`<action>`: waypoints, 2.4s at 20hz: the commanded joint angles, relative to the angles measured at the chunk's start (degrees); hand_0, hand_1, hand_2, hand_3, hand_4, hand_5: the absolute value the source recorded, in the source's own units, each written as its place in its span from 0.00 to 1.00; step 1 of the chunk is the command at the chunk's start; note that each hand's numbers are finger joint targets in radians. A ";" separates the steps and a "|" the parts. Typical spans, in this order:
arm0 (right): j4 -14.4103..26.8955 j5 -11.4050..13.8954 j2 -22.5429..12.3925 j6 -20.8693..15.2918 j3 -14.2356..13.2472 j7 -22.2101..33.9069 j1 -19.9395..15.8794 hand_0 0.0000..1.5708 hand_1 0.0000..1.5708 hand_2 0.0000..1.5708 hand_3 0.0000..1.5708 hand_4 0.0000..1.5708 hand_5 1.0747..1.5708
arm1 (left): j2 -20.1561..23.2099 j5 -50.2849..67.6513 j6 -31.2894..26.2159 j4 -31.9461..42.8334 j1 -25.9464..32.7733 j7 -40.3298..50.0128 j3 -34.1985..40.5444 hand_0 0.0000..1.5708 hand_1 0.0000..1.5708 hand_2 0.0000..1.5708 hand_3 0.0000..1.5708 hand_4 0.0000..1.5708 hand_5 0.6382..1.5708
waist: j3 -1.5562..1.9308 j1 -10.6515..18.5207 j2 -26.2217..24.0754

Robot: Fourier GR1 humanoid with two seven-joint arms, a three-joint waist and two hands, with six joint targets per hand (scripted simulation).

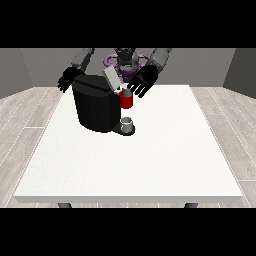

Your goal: Insert the coffee pod into the coffee machine and close the lid

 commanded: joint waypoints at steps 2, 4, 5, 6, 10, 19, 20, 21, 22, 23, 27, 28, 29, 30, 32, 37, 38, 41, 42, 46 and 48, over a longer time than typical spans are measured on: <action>2.07 -1.62 0.14 0.24 -1.91 -2.57 -1.94 0.00 0.00 0.00 0.00 0.30 1.00 | -0.14 -0.99 -0.24 -0.44 -1.36 0.41 -0.52 0.67 0.67 0.71 0.61 0.23 1.00 | -0.08 0.52 1.88; -0.27 -0.90 -0.65 1.76 -0.26 -2.45 -0.20 0.00 0.00 0.00 0.00 0.29 1.00 | 2.56 -1.03 -0.61 0.70 -0.64 -1.07 0.42 0.67 0.67 0.71 0.61 0.23 1.00 | -0.10 -0.83 1.61; 2.24 1.00 2.22 -1.93 0.98 -2.63 1.03 0.00 0.00 0.00 0.00 0.26 1.00 | -0.13 -0.17 -3.00 0.05 -1.23 1.14 -0.09 0.68 0.68 0.72 0.62 0.23 1.00 | -0.09 1.36 -1.30; -0.32 -1.17 0.27 0.43 -0.30 -0.06 -0.45 0.00 0.00 0.00 0.00 0.29 1.00 | 2.15 -0.35 -2.03 0.65 -0.60 -1.71 0.63 0.68 0.68 0.71 0.61 0.23 1.00 | -0.11 -0.19 0.12; 0.18 0.24 0.61 0.09 0.98 -0.61 -0.02 0.00 0.00 0.00 0.00 0.26 1.00 | 0.14 -3.31 -0.53 0.15 1.05 -2.54 -2.51 0.36 0.36 0.52 0.41 0.15 1.00 | -0.10 -0.21 0.79; 2.02 0.08 0.27 -1.12 -0.32 0.96 0.16 0.00 0.00 0.00 0.00 0.22 1.00 | 1.02 -4.74 -4.81 0.22 0.40 -1.32 -3.33 0.00 0.00 0.00 0.00 0.00 1.00 | -0.10 1.03 -2.27; 2.74 -0.21 0.42 -0.76 -0.60 -0.93 0.40 0.00 0.00 0.00 0.00 0.25 1.00 | -0.49 -4.84 -4.01 -0.61 1.11 -1.91 -3.77 0.00 0.00 0.00 0.00 0.00 1.00 | -0.10 1.52 -2.29; 2.57 -1.32 -1.49 0.60 -2.28 -1.93 -0.93 0.00 0.00 0.00 0.00 0.24 1.00 | 0.28 -4.67 -1.32 -0.73 2.10 -3.70 -2.79 0.00 0.00 0.00 0.00 0.00 1.00 | -0.10 1.59 0.34; 2.23 0.37 1.55 -2.32 -0.31 -1.53 1.45 0.00 0.00 0.00 0.00 0.24 1.00 | 1.88 -4.35 -5.36 0.09 0.95 -2.75 -2.62 0.00 0.00 0.00 0.00 0.00 1.00 | -0.10 1.70 -2.43; 5.96 -2.55 -0.52 2.22 -2.87 -7.20 2.25 0.00 0.00 0.00 0.00 0.27 1.00 | 0.52 -4.59 -5.09 -1.70 0.41 -1.80 -3.22 0.00 0.00 0.00 0.00 0.00 1.00 | -0.07 2.24 -1.49; 2.84 -0.39 0.32 -0.40 -0.62 -1.72 2.47 0.00 0.00 0.00 0.00 0.25 1.00 | -0.66 -4.74 -3.16 -0.78 4.00 -2.53 -2.72 0.00 0.00 0.00 0.00 0.00 1.00 | -0.10 2.80 -3.95; 4.07 -1.85 -0.02 -0.23 -2.19 -0.94 0.39 0.00 0.00 0.00 0.00 0.24 1.00 | -2.49 -4.68 -3.81 -1.62 2.74 -0.47 -3.06 0.00 0.00 0.00 0.00 0.00 1.00 | -0.09 3.44 -4.78; 2.33 -1.56 -0.82 -0.16 -2.06 0.43 3.06 0.00 0.00 0.00 0.00 0.27 1.00 | 1.76 -4.09 -7.15 -0.80 3.80 -3.42 -2.41 0.00 0.00 0.00 0.00 0.00 1.00 | -0.11 3.52 -7.31; 3.93 -2.47 -1.17 1.05 -2.93 -2.57 0.50 0.00 0.00 0.00 0.00 0.24 1.00 | 1.13 -4.69 -5.10 -1.90 1.04 -1.23 -2.04 0.00 0.00 0.00 0.00 0.00 1.00 | -0.09 3.20 -4.21; 4.31 -3.99 -2.18 1.89 -4.52 -1.12 4.14 0.00 0.00 0.00 0.00 0.25 1.00 | -0.16 -2.12 -8.11 -1.90 5.70 -3.62 -1.32 0.00 0.00 0.00 0.00 0.00 1.00 | -0.10 5.59 -9.18; 2.90 -3.47 -0.93 2.61 -2.55 -4.36 10.49 0.00 0.00 0.00 0.00 0.25 1.00 | -7.21 5.63 -1.89 -1.65 12.11 -1.93 6.22 0.00 0.00 0.00 0.00 0.00 1.00 | -0.16 6.31 -13.64; 1.81 -2.20 0.07 0.48 -1.42 -1.22 11.08 0.00 0.00 0.00 0.00 0.24 1.00 | -7.61 7.16 -3.92 -1.10 12.85 -1.42 7.13 0.00 0.00 0.00 0.00 0.00 1.00 | -0.19 7.09 -17.37; 3.24 -3.68 -0.71 1.76 -3.29 -3.72 12.41 0.00 0.00 0.00 0.00 0.31 1.00 | -13.72 14.05 -3.04 -2.27 16.63 -5.11 11.63 0.00 0.00 0.00 0.00 0.17 1.00 | -0.18 10.54 -19.59; 2.40 -2.53 -2.23 1.88 -2.87 -2.38 12.80 0.00 0.00 0.00 0.00 0.31 1.00 | -13.35 15.12 -3.98 -2.02 18.45 -5.90 12.43 0.00 0.00 0.00 0.00 0.15 1.00 | -0.20 11.45 -20.99; 1.17 -2.92 -6.24 5.78 -2.93 -0.45 12.75 0.00 0.00 0.00 0.00 0.25 1.00 | -16.12 17.24 -4.15 -3.22 22.89 -5.97 12.95 0.00 0.00 0.00 0.00 0.00 1.00 | -0.14 14.41 -25.24; 0.15 -4.54 -5.91 7.29 -2.70 0.68 11.57 0.00 0.00 0.00 0.00 0.24 1.00 | -18.69 18.67 -4.74 -3.39 25.48 -6.59 13.05 0.00 0.00 0.00 0.00 0.00 1.00 | -0.13 16.05 -26.84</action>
